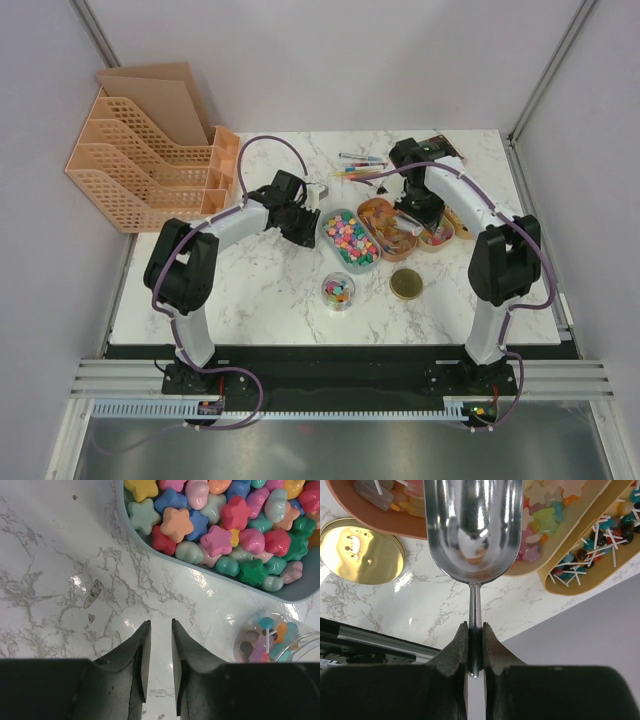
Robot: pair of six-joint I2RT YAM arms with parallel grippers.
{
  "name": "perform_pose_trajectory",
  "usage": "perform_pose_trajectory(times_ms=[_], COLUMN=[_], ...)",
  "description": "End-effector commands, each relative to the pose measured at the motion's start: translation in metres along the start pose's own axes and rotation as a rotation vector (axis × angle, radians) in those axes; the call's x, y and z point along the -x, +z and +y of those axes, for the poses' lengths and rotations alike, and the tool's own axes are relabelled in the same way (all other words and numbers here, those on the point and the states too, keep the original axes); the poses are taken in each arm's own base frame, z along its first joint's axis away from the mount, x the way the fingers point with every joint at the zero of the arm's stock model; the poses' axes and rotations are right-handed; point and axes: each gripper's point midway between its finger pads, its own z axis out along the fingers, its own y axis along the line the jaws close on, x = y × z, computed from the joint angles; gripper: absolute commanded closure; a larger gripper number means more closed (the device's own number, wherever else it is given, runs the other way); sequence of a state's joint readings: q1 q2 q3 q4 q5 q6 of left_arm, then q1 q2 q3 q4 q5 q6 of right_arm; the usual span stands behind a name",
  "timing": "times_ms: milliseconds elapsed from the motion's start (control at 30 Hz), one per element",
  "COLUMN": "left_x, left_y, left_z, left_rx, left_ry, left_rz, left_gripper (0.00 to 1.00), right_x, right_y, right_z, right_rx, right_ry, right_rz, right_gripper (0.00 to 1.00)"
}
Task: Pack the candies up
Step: Scoop the fake candies from the storage box.
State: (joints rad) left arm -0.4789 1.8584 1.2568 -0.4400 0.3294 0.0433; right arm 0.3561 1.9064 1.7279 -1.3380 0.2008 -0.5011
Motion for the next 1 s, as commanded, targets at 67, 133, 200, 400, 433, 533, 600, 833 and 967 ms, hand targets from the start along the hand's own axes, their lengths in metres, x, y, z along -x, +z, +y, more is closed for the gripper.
perform_pose_trajectory(times_ms=[67, 133, 200, 400, 433, 533, 600, 833, 967], left_x=[0.019, 0.019, 0.018, 0.015, 0.015, 0.017, 0.017, 0.015, 0.016], left_y=[0.000, -0.002, -0.003, -0.007, -0.008, -0.010, -0.011, -0.014, -0.015], left_z=[0.000, -0.001, 0.000, -0.001, -0.001, -0.003, -0.004, -0.010, -0.010], left_rx=[-0.006, -0.007, -0.001, 0.001, 0.003, -0.001, -0.005, -0.030, -0.035], left_ry=[0.031, 0.032, 0.033, 0.040, 0.042, 0.041, 0.042, 0.036, 0.037], left_rz=[-0.044, -0.047, -0.048, -0.057, -0.058, -0.064, -0.067, -0.082, -0.087], left_gripper=[0.70, 0.70, 0.70, 0.70, 0.70, 0.70, 0.70, 0.70, 0.70], right_x=[-0.032, -0.032, -0.032, -0.035, -0.033, -0.027, -0.025, -0.015, -0.004], right_y=[-0.015, -0.014, -0.012, -0.003, -0.003, 0.002, 0.007, 0.019, 0.025], right_z=[0.012, 0.016, 0.022, 0.029, 0.028, 0.025, 0.025, 0.027, 0.027], right_rx=[0.008, 0.009, 0.010, 0.028, 0.029, 0.024, 0.028, 0.049, 0.061], right_ry=[-0.091, -0.120, -0.149, -0.170, -0.166, -0.165, -0.172, -0.138, -0.114], right_rz=[0.118, 0.129, 0.142, 0.179, 0.177, 0.192, 0.209, 0.227, 0.218], right_gripper=[1.00, 1.00, 1.00, 1.00, 1.00, 1.00, 1.00, 1.00, 1.00])
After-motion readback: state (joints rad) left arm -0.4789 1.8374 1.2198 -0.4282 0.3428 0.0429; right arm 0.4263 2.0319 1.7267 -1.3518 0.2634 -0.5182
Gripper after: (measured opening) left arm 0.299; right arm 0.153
